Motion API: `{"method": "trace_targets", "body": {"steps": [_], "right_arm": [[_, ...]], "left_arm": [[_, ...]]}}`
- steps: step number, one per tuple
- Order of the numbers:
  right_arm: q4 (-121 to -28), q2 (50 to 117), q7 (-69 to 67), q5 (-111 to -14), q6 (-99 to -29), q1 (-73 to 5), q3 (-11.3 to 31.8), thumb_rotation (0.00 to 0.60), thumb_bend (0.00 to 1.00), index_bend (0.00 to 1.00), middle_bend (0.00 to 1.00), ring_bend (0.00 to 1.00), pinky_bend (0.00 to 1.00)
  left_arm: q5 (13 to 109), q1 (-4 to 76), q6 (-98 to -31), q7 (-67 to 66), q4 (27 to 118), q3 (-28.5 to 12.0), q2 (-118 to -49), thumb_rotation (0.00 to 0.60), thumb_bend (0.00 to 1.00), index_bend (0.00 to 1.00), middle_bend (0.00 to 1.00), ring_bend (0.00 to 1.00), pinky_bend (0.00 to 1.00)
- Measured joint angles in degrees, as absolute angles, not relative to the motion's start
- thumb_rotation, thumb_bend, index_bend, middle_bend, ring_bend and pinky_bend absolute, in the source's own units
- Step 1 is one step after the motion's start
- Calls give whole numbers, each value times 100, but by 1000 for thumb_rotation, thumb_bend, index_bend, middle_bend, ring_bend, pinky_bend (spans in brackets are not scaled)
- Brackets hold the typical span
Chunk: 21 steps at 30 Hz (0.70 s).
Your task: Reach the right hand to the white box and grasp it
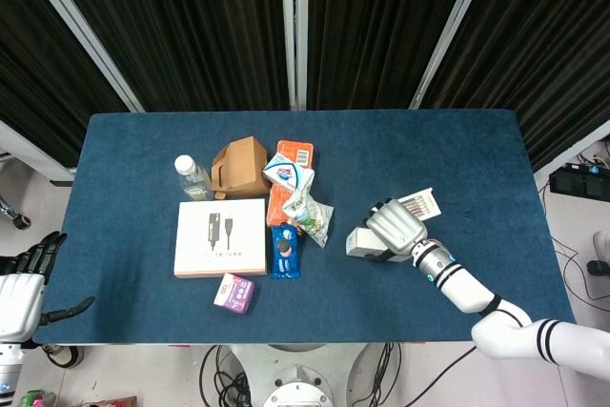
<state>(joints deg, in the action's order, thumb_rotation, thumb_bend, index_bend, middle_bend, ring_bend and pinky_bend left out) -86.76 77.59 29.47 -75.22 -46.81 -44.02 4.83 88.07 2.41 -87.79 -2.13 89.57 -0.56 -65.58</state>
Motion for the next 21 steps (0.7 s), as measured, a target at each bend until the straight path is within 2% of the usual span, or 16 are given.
{"method": "trace_targets", "body": {"steps": [10, 17, 21], "right_arm": [[-8876, 7410, 2231, -7896, -5357, -4214, 606, 600, 260, 1000, 781, 677, 762], [-9266, 7116, 1463, -7965, -6112, -4100, 1164, 600, 277, 1000, 790, 685, 779], [-9326, 7250, 938, -7968, -6742, -4026, 1513, 600, 282, 1000, 796, 693, 781]], "left_arm": [[8806, 237, -8768, -207, 8983, -51, -6547, 422, 32, 73, 55, 129, 235], [8838, 200, -8854, -219, 9046, -50, -6515, 420, 32, 72, 55, 129, 235], [8832, 170, -8889, -217, 9077, -50, -6456, 425, 32, 73, 55, 129, 236]]}}
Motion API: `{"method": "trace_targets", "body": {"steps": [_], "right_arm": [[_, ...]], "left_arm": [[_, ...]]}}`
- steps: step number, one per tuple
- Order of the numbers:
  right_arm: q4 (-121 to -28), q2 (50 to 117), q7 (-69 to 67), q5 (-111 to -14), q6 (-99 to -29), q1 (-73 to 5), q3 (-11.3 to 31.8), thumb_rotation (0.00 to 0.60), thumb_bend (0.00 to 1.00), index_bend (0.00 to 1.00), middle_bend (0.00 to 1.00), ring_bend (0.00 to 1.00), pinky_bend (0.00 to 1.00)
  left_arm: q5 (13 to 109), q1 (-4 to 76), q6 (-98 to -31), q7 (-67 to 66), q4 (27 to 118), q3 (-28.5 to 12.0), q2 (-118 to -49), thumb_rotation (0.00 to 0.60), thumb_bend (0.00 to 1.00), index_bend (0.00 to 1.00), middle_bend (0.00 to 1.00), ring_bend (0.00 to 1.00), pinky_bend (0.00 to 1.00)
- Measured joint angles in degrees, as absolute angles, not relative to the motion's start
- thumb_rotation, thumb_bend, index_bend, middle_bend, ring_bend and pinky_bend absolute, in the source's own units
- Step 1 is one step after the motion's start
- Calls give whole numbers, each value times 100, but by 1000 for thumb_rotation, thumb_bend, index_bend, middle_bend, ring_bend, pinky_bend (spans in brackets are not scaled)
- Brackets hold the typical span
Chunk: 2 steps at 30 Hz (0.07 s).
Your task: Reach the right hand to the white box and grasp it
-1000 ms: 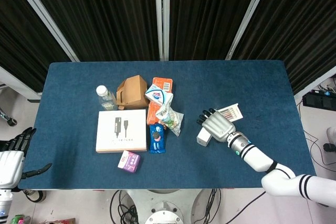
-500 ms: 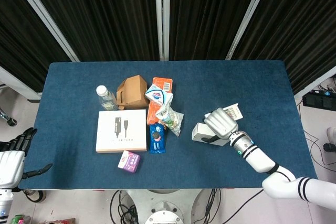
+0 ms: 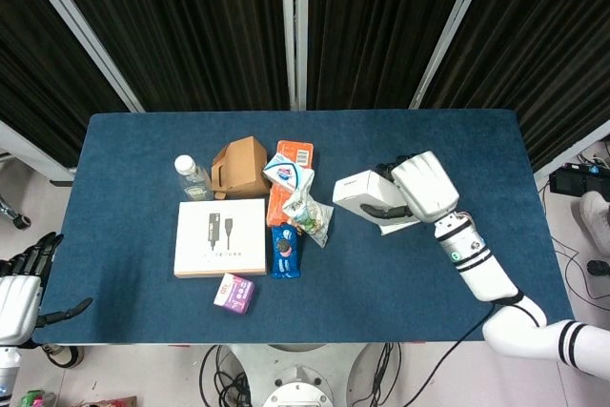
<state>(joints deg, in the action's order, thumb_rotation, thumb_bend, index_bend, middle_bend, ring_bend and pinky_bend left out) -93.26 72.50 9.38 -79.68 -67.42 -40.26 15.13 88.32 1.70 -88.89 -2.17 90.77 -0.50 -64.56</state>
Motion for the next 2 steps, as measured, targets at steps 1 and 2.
{"method": "trace_targets", "body": {"steps": [1, 2], "right_arm": [[-9322, 7341, 776, -7965, -6929, -4007, 1598, 600, 284, 1000, 797, 695, 782], [-9305, 7500, 539, -7957, -7188, -3985, 1716, 600, 284, 1000, 798, 696, 783]], "left_arm": [[8830, 165, -8893, -213, 9076, -51, -6445, 424, 32, 73, 55, 129, 236], [8828, 161, -8899, -206, 9068, -53, -6440, 422, 32, 73, 55, 129, 236]]}}
